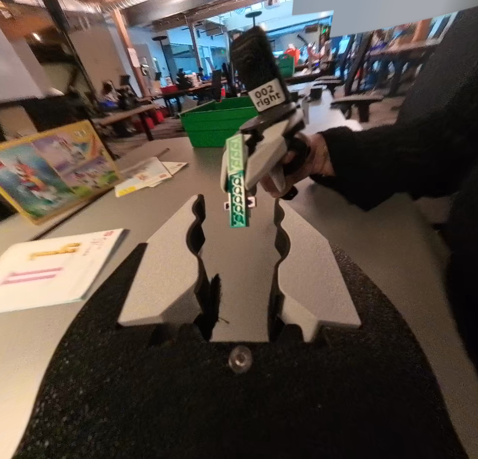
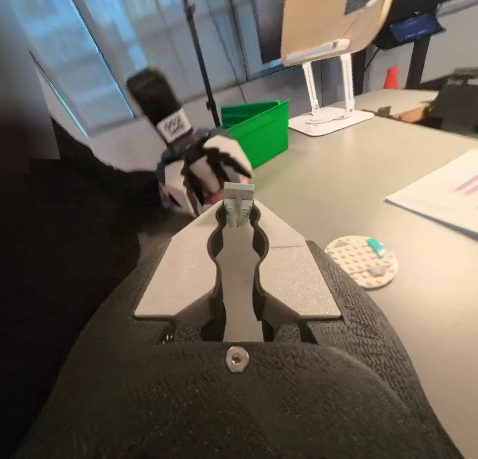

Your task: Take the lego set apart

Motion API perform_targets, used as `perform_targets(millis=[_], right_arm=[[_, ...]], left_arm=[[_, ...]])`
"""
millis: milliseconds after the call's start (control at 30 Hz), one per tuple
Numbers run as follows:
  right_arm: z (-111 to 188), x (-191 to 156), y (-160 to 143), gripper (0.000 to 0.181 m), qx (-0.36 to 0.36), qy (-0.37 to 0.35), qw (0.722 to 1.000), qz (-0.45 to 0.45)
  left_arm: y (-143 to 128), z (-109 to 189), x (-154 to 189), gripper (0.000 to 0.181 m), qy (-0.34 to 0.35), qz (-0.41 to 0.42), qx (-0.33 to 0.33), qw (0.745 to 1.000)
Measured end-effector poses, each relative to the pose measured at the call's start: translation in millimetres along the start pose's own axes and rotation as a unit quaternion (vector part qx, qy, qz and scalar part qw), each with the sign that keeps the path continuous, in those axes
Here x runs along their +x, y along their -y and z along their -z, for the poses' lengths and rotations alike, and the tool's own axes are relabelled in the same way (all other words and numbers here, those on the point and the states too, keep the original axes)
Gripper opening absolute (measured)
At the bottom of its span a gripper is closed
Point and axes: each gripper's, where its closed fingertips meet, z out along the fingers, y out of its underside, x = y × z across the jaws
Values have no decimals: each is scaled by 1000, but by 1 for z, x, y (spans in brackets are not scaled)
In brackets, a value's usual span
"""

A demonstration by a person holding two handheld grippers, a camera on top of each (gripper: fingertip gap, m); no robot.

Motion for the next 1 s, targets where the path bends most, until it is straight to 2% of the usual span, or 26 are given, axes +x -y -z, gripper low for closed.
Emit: perform_targets(millis=[100, 267, 367, 467, 533, 633, 867, 1000], right_arm=[[-6, -2, -19, 16, -82, -44, 986, 138], [-17, 0, -44, 16, -199, -112, 909, 349], [-22, -1, -50, 16, -228, -127, 874, 411], [-24, -1, -53, 16, -240, -133, 858, 434], [-23, -1, -53, 16, -240, -135, 854, 442], [-23, 0, -53, 15, -238, -132, 855, 441], [-24, -10, -53, 16, -215, -97, 870, 432], [-17, -17, -46, 15, -184, -65, 901, 388]], left_arm=[[2, -1, 5, 53, -28, 37, 5, 999], [2, -6, 20, 44, -37, -43, -5, 998], [-5, -11, 30, 35, -43, -92, -26, 994], [-15, -13, 34, 27, -40, -141, -54, 988], [-17, -13, 33, 18, -32, -170, -59, 983], [-20, -11, 31, 18, -26, -180, -69, 981], [-20, -2, 35, 15, -58, -188, -87, 977], [-18, 6, 31, 14, -58, -176, -92, 978]])
